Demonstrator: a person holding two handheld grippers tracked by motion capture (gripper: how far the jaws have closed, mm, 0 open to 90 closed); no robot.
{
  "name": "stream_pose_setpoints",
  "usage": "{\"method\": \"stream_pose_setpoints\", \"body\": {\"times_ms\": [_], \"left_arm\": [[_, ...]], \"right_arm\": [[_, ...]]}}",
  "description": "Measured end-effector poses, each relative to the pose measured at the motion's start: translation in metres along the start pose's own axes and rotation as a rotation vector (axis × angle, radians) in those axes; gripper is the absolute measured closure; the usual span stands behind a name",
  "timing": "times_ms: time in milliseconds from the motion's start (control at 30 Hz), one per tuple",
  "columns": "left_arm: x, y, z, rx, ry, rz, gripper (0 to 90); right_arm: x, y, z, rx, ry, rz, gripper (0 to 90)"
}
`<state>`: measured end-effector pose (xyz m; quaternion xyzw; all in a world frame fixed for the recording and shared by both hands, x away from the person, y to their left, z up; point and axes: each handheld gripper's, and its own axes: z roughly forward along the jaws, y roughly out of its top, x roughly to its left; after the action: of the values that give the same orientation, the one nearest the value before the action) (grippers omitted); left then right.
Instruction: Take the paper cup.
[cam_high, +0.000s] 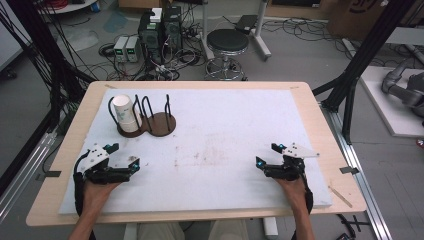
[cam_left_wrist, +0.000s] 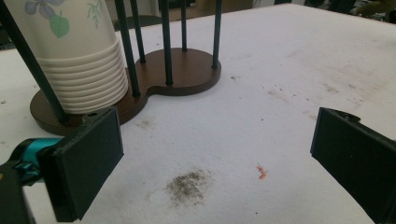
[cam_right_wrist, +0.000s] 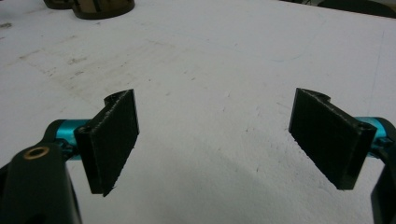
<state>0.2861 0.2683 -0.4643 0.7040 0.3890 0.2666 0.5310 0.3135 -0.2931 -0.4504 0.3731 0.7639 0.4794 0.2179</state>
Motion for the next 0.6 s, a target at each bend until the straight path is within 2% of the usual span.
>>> {"method": "stream_pose_setpoints", "body": {"times_ms": [367, 600], "left_arm": [[-0.0007, 0.0001, 0.0001, 0.002, -0.003, 0.009, 2.3], [0.0011, 0.0001, -0.0003, -0.003, -0.010, -0.012, 2.3]], "right_arm": [[-0.0008, -0.0003, -0.0006, -0.006, 0.007, 0.008, 16.3], [-0.0007, -0.0003, -0.0005, -0.007, 0.008, 0.004, 16.3]]}}
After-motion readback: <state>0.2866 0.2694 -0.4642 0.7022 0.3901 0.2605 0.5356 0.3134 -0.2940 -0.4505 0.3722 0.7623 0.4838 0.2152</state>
